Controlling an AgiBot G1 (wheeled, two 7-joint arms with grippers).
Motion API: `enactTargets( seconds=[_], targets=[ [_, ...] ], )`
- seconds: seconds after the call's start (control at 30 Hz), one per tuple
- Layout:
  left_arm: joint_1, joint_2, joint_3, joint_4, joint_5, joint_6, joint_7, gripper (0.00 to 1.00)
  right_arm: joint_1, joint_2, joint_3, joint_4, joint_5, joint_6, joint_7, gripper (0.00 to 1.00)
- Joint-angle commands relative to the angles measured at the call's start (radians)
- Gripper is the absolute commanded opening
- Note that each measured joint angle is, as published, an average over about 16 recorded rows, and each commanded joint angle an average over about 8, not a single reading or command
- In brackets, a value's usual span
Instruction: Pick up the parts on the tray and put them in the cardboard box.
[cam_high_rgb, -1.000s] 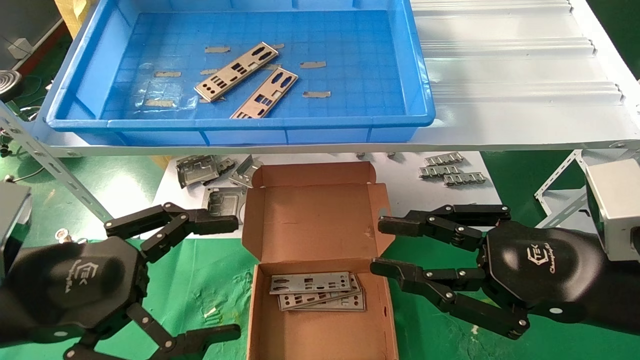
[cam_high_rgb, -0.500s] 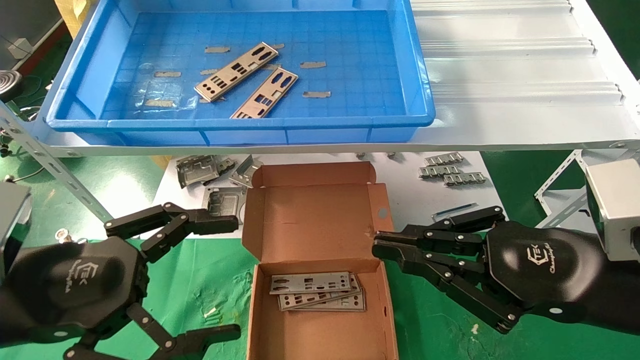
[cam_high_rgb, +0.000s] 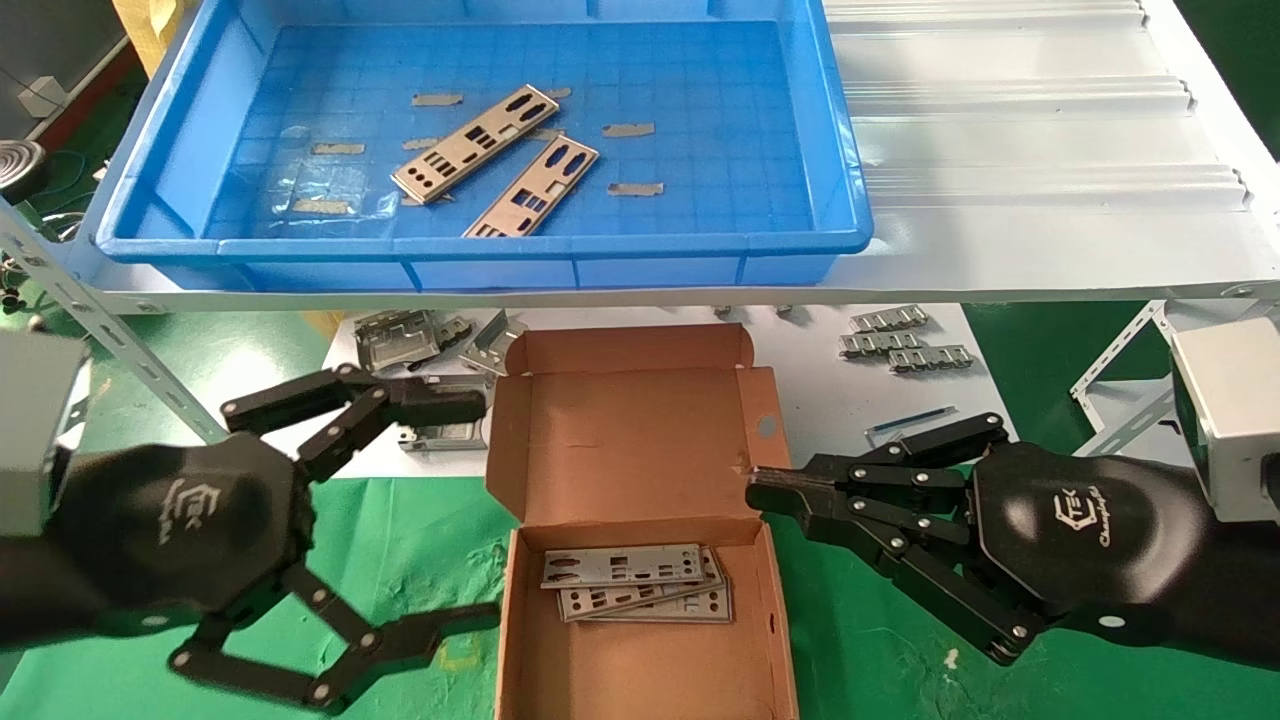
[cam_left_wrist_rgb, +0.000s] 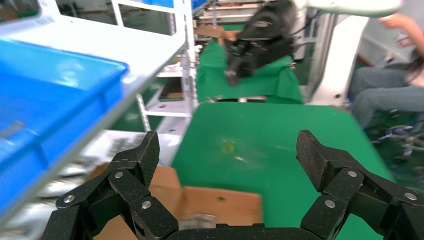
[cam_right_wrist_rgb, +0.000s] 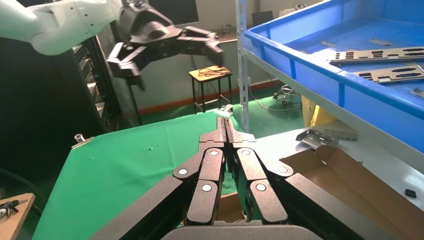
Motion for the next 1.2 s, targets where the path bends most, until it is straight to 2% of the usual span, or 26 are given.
enactTargets(
  seconds=[0.03,0.27,0.53,0.87,1.2],
  targets=[
    [-0.035,0.017,0.006,-0.006,0.025,-0.017,0.003,1.00,0.000,0.000,0.000,0.000,0.000,0.000,0.000,0.00],
    [-0.297,0.131,0.069,0.148,0.176,-0.058,-0.022,1.00,0.000,0.000,0.000,0.000,0.000,0.000,0.000,0.00],
    [-0.539,0.270,0.155,0.477,0.350,-0.089,-0.007,1.00,0.000,0.000,0.000,0.000,0.000,0.000,0.000,0.00],
    [-0.733,0.412,0.241,0.825,0.480,-0.079,0.017,1.00,0.000,0.000,0.000,0.000,0.000,0.000,0.000,0.00],
    [-0.828,0.505,0.298,1.053,0.572,-0.125,0.086,1.00,0.000,0.000,0.000,0.000,0.000,0.000,0.000,0.00]
  ],
)
